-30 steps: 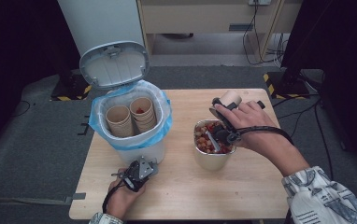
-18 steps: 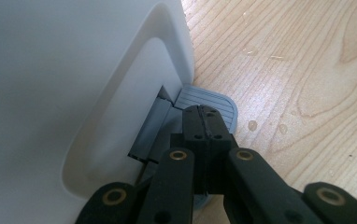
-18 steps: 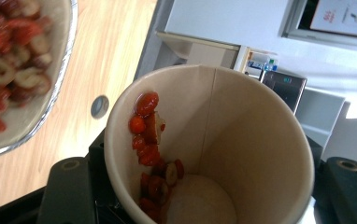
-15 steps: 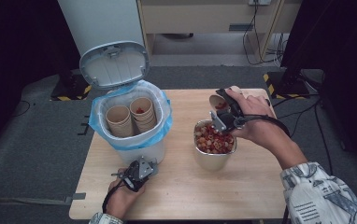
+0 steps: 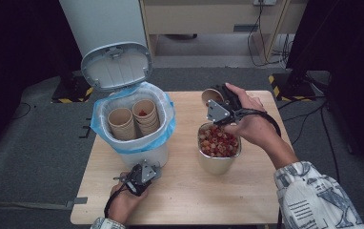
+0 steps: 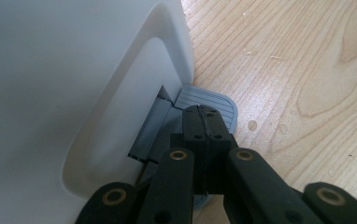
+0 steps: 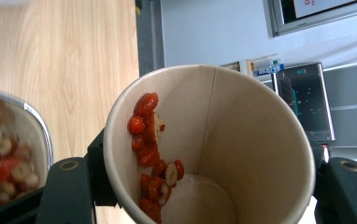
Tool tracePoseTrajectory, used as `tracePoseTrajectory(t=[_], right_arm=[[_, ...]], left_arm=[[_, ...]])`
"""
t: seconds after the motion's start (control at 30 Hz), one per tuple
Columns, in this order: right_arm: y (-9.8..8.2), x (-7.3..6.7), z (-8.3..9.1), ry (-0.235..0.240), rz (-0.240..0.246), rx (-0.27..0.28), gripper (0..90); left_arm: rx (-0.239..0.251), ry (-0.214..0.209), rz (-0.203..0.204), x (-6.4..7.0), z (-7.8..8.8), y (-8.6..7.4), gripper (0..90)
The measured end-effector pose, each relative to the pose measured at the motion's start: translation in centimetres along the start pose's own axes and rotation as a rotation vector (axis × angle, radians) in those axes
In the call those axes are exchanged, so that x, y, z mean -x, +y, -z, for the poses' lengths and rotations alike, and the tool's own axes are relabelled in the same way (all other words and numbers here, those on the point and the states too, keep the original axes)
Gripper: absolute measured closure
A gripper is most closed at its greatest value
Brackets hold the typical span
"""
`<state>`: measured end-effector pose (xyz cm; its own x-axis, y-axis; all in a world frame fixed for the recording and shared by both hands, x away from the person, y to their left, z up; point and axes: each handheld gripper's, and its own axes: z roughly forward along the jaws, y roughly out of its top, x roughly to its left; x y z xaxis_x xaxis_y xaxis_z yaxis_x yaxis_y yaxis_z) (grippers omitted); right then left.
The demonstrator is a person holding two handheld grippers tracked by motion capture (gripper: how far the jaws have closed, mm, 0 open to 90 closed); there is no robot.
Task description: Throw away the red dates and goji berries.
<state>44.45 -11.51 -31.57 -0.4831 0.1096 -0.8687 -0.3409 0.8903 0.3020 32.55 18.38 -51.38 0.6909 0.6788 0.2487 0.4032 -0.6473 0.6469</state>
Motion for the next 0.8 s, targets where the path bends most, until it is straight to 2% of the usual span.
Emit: tracePoseTrajectory(t=[0.4,0.57,0.8], right_arm=[[1.3,1.1,-0.1,0.007,-0.112,0.062,32.9],[1.9,1.5,-0.1,0.01,-0.143,0.084,32.9],[2.5,1.7,-0.2,0.009,-0.163,0.096,32.9]], left_arm=[[-0.003,-0.001,-0.002,0.0,0.0,0.0,89.7],[-0.003,0.0,-0.003,0.0,0.0,0.0,89.7],[0.0,-0.001,-0.002,-0.1,0.0,0.0,89.7]])
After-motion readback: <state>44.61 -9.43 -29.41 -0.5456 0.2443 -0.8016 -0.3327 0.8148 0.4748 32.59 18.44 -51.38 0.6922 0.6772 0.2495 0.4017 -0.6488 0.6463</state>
